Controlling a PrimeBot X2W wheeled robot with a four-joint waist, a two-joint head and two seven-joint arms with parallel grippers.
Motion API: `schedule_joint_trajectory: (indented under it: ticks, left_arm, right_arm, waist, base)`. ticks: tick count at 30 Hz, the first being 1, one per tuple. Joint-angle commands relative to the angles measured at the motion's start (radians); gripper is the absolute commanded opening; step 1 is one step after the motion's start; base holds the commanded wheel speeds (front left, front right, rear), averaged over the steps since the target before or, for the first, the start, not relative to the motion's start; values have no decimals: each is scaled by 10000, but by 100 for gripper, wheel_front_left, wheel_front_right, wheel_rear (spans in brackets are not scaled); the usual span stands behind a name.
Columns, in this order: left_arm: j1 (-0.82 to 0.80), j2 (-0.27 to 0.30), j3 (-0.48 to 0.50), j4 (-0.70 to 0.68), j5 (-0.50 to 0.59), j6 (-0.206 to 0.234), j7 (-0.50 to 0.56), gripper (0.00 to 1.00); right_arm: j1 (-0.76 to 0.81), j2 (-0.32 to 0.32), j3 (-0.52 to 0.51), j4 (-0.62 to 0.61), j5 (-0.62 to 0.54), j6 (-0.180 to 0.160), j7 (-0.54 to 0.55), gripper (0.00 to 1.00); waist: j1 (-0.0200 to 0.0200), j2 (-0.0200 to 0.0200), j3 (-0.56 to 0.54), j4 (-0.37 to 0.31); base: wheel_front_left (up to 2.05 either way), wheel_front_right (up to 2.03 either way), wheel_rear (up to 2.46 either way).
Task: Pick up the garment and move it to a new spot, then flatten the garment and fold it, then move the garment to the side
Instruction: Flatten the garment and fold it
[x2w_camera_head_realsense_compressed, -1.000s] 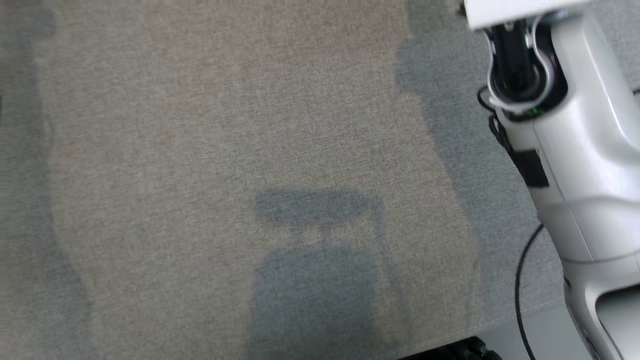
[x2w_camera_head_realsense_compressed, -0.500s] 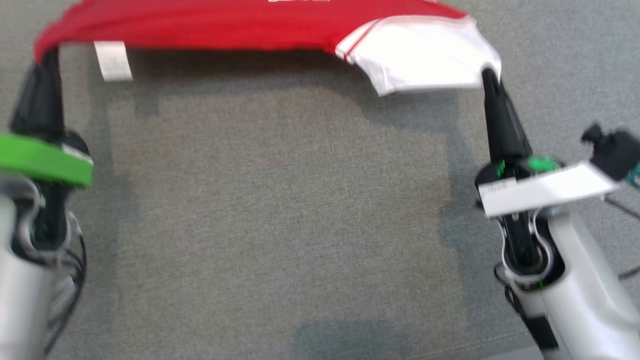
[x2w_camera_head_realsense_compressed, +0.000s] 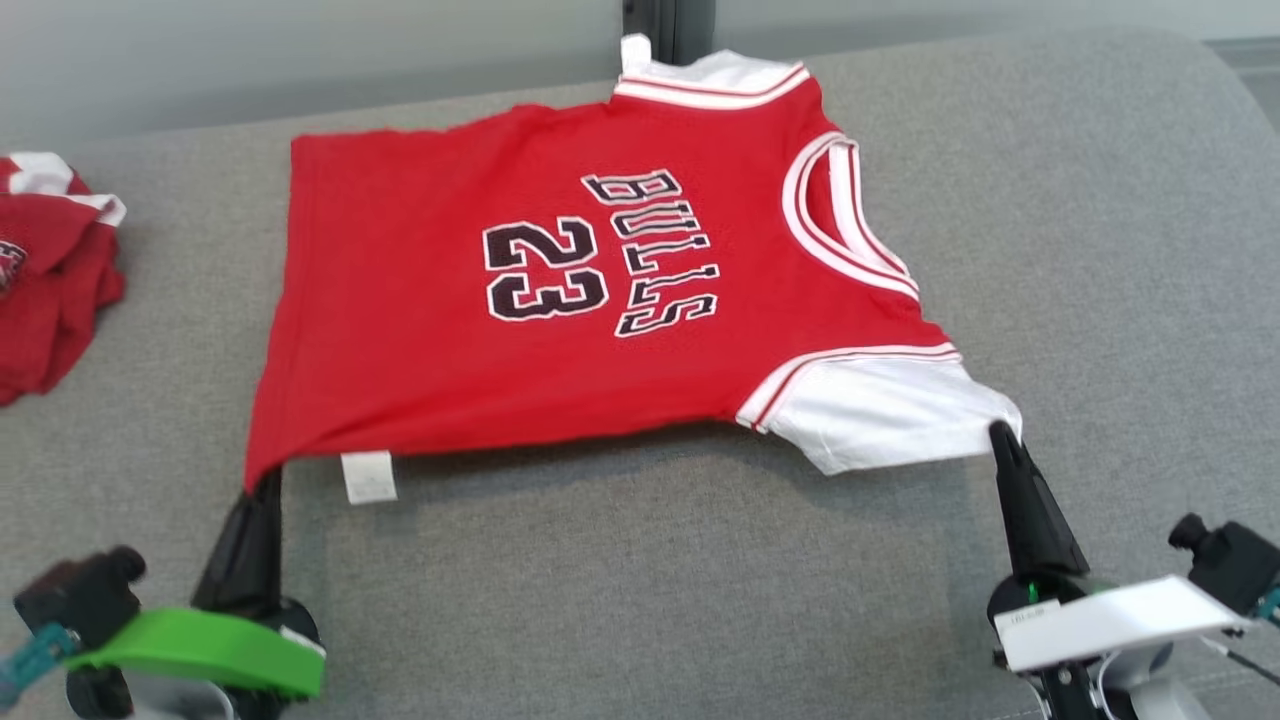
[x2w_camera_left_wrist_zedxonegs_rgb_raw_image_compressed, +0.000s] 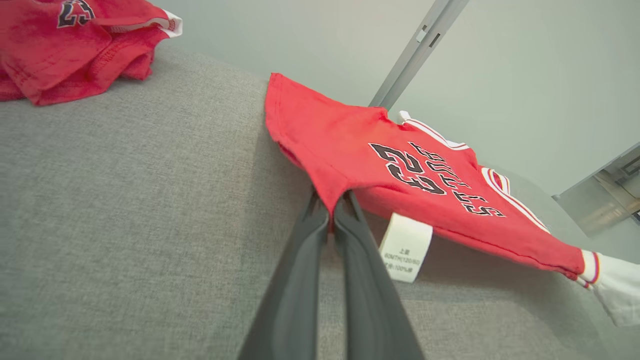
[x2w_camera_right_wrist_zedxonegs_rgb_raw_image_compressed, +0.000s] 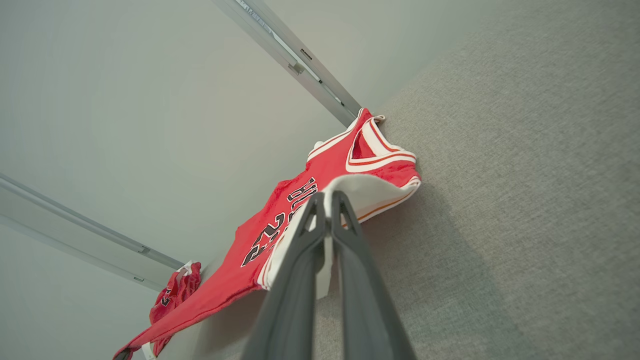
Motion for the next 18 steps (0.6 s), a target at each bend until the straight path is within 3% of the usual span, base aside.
schedule_joint_trajectory:
  ticks: [1,6,11,18]
  left_arm:
    - [392,-77,20,-126,100,101,-76,0]
    - [1328,-455,115,-871,251,335,-160,0]
    - [2214,-432,432,-1844,458,577,-203,0]
    - [2809,-398,325,-2032,417,735,-71,0]
  right_arm:
    - [352,-27,-64,-196,-75,4,107,0]
    - [1336,37,-269,-1091,-235,4,495,0]
    - [2256,238,-503,-2004,-85,4,1035,0]
    - [2318,509,-585,-1607,-255,4,1488,0]
  waist:
    - [1,0,-491,130]
    - [1,0,-658,111]
    - [1,0,-654,61]
    - [1,0,-678,4]
  base:
    - [0,0,0]
    - [0,0,0]
    - [0,0,0]
    - [0,0,0]
